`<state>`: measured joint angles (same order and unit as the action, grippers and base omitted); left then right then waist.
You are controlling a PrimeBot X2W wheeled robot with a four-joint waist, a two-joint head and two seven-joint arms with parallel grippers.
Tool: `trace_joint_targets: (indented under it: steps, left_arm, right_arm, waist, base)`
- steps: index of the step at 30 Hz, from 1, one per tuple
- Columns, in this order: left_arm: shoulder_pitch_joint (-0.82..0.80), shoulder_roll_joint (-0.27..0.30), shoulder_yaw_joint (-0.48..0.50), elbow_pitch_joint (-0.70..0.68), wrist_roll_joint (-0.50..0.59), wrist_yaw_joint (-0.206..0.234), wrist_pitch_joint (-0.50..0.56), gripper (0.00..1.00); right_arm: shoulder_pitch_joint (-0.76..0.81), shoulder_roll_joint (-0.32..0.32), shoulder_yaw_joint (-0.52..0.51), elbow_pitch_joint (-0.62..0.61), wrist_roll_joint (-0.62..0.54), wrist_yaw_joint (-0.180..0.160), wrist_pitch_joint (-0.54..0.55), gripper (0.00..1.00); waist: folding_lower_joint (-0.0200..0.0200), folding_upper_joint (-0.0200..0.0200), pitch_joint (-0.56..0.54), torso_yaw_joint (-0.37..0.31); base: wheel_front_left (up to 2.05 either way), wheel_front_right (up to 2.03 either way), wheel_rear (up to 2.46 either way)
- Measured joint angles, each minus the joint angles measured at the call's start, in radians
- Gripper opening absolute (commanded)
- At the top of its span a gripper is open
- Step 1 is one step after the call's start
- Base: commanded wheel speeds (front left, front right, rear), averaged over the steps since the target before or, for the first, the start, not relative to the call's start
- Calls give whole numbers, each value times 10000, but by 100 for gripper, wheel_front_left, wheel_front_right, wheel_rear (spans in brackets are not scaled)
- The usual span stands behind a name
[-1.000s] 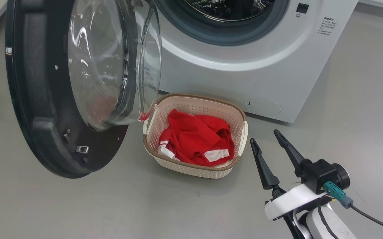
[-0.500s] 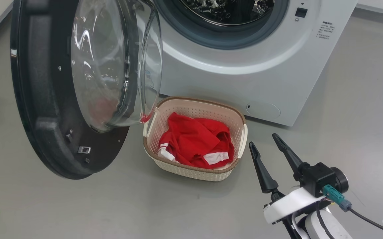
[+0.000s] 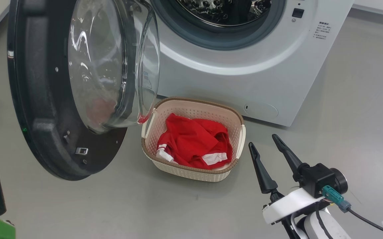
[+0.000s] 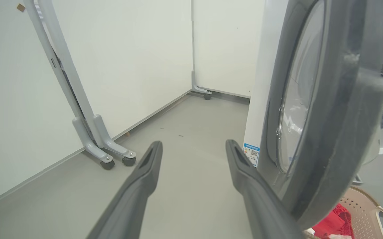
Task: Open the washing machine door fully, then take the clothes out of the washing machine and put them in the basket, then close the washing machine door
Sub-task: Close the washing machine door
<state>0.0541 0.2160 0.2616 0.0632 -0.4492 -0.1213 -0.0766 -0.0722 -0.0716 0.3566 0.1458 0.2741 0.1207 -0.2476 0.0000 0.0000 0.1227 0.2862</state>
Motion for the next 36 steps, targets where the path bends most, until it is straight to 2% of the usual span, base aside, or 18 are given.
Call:
trace_joint_targets:
  steps: [11, 36]
  left_arm:
    - [51, 4, -259, 658, 109, -2, -917, 100]
    - [27, 132, -650, 1572, 109, -65, -1419, 100]
  right_arm:
    - [2, 8, -6, -4, 0, 2, 0, 100]
    - [60, 54, -15, -8, 0, 2, 0, 100]
  waist:
    - [0, 0, -58, -17]
    - [0, 0, -178, -35]
  base:
    - [0, 0, 0]
    - [0, 0, 0]
